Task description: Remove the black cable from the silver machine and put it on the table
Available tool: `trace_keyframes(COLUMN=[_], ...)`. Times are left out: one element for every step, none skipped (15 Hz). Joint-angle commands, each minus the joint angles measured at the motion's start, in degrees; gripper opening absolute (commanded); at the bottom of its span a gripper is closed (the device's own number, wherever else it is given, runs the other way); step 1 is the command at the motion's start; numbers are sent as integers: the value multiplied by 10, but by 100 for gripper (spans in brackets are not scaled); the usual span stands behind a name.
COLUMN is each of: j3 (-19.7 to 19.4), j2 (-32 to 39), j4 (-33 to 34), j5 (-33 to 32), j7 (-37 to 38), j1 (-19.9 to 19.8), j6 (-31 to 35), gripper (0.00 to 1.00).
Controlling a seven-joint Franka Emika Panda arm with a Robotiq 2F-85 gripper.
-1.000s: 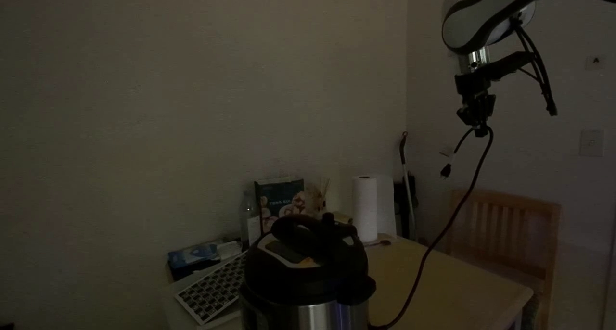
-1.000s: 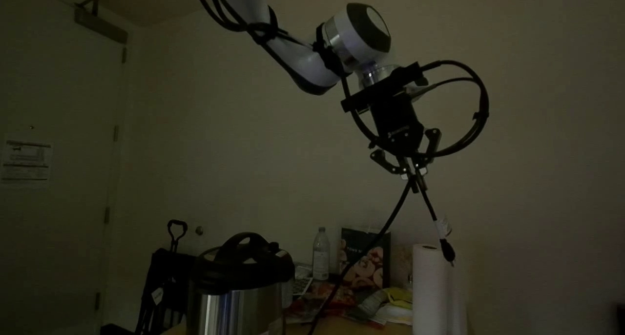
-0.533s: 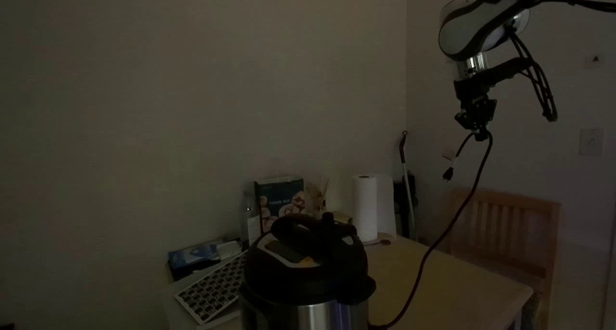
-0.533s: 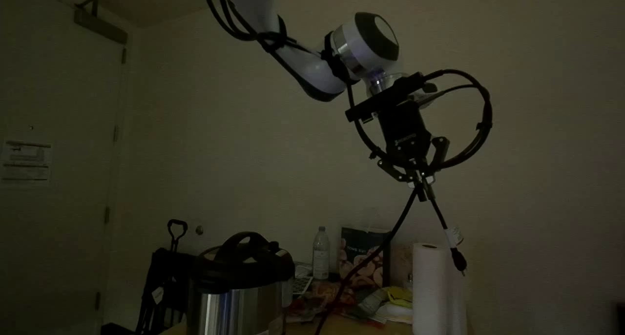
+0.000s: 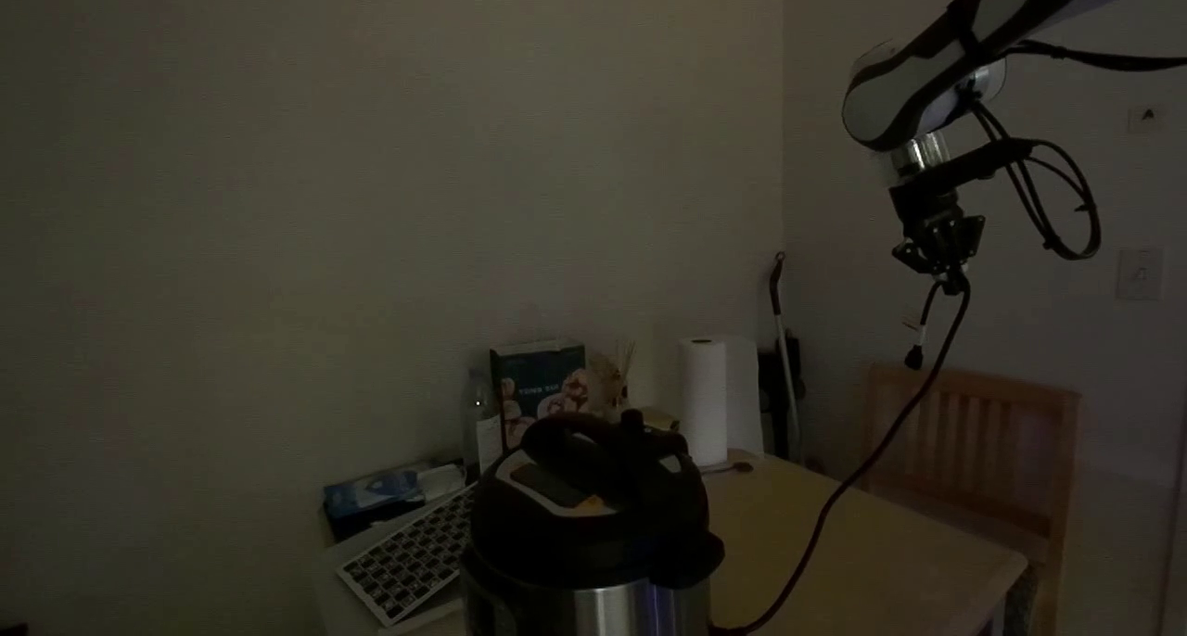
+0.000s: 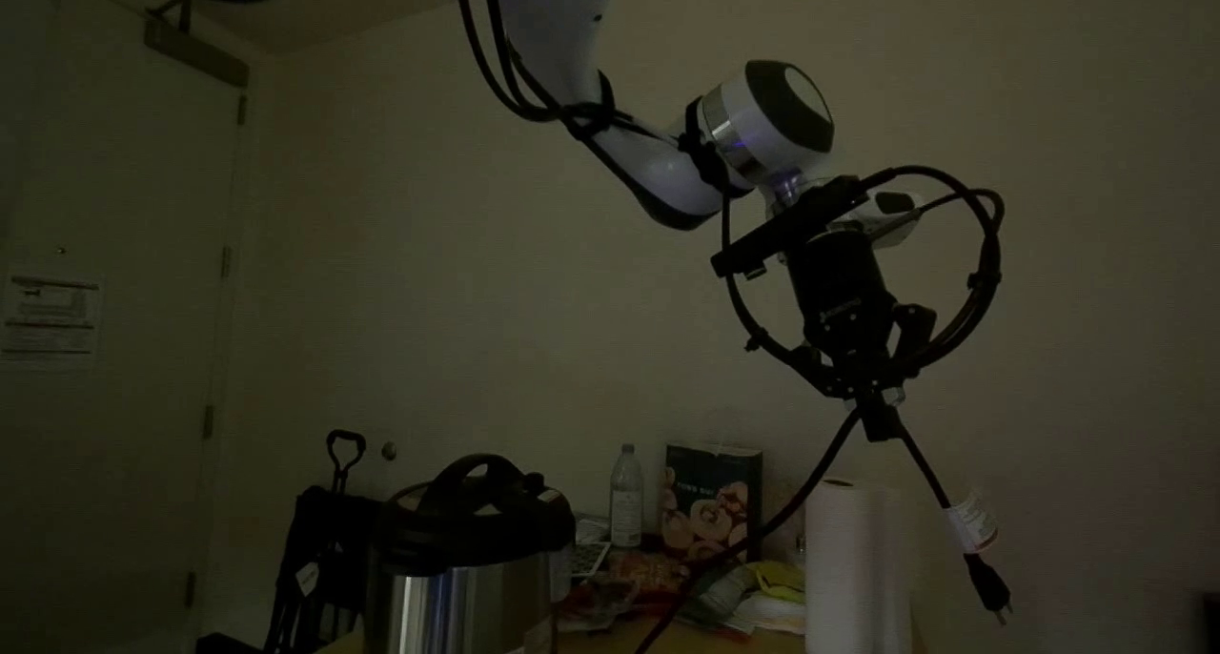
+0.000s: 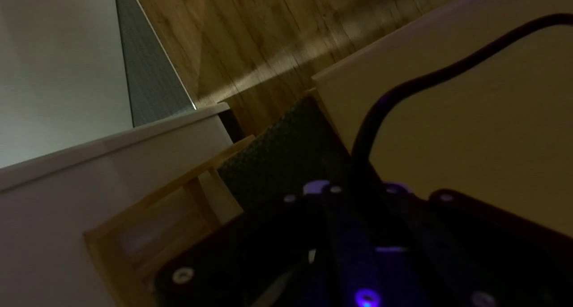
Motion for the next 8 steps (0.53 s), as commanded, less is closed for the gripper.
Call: trace_keyframes(j3=[-1,0,0,0,0,0,0,0], j2=[30,33,36,39,41,43,45,45], j4=[43,48,53,58,64,69,73,75], j5=[4,4,4,4,4,4,3,3], j7=[27,30,32,33,33,32,32,32], j1=[-6,-6,-5,-5,-4,-4,-4,-4], j6=[-41,-46,-48,-52,-55,-57,-57,-57], gripper=[35,36,42,47,55,60,67,73])
